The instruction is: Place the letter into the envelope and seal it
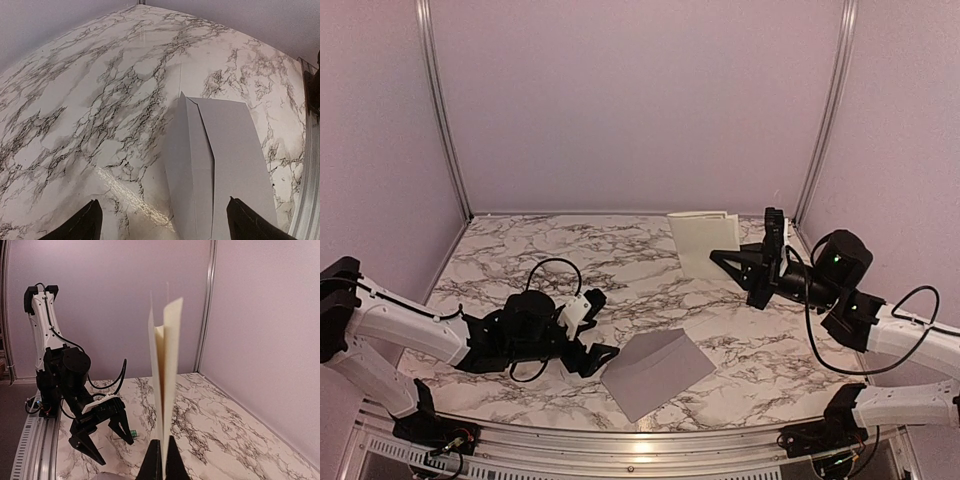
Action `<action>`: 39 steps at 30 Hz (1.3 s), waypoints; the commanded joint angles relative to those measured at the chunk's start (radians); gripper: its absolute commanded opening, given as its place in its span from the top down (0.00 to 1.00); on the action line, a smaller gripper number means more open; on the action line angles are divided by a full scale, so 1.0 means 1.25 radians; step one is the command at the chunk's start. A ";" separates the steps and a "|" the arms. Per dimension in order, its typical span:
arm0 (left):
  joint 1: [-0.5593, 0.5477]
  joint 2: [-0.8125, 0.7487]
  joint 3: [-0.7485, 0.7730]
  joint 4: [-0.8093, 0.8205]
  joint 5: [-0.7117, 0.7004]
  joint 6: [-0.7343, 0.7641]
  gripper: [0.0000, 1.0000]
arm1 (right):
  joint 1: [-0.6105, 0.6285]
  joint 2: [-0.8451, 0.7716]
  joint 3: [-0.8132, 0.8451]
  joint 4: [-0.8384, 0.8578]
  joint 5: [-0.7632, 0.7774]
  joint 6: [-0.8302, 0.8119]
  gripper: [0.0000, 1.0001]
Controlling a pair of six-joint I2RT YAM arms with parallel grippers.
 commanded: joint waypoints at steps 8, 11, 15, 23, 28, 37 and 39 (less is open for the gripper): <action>0.024 0.117 0.073 -0.015 0.059 0.015 0.12 | -0.009 -0.017 -0.009 -0.004 0.028 -0.021 1.00; 0.026 0.159 0.100 -0.015 0.053 0.026 0.13 | -0.008 -0.021 -0.013 -0.002 0.028 -0.022 1.00; 0.029 0.211 0.136 -0.015 0.063 0.028 0.15 | -0.008 -0.029 -0.019 -0.001 0.028 -0.022 1.00; 0.035 0.298 0.200 -0.015 0.102 0.020 0.39 | -0.009 -0.034 -0.027 0.001 0.030 -0.023 1.00; 0.039 0.328 0.216 -0.015 0.127 0.007 0.51 | -0.008 -0.035 -0.029 0.000 0.034 -0.027 1.00; 0.041 0.359 0.220 -0.015 0.154 -0.007 0.82 | -0.008 -0.033 -0.032 0.000 0.040 -0.033 1.00; 0.041 0.352 0.218 -0.015 0.152 -0.009 1.00 | -0.008 -0.032 -0.032 0.000 0.040 -0.033 1.00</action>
